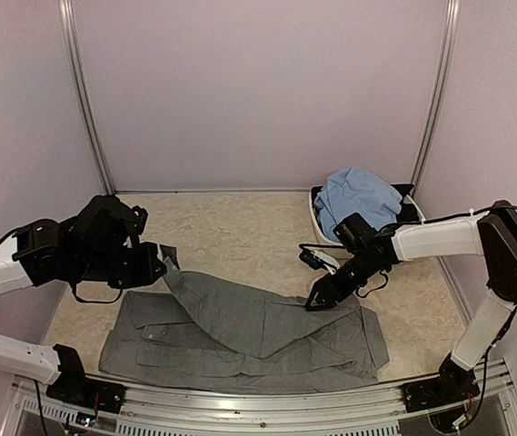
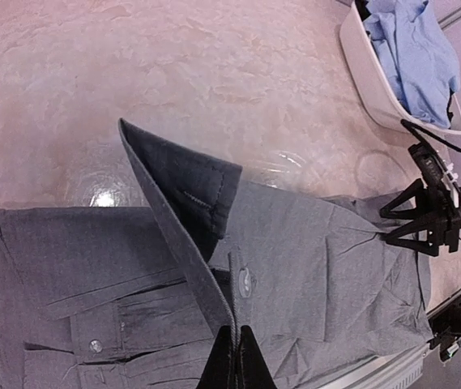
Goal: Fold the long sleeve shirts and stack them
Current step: Fold the sleeve of the rectangle-folded shirt.
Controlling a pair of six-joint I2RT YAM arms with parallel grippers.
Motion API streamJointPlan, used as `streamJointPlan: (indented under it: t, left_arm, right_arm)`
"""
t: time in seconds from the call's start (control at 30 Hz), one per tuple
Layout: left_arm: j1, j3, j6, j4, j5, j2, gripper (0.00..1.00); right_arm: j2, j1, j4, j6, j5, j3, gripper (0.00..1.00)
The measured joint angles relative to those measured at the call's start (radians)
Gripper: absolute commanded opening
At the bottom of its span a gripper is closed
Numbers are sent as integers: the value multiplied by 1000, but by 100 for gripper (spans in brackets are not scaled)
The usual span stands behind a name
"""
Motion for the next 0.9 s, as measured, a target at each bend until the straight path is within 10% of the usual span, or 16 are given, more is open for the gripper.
streamJointPlan:
  t: [0.9]
  left_arm:
    - [-181,475,1,-23,70,114,0]
  right_arm:
    - [-83,0,-57,-27,-30,23,57]
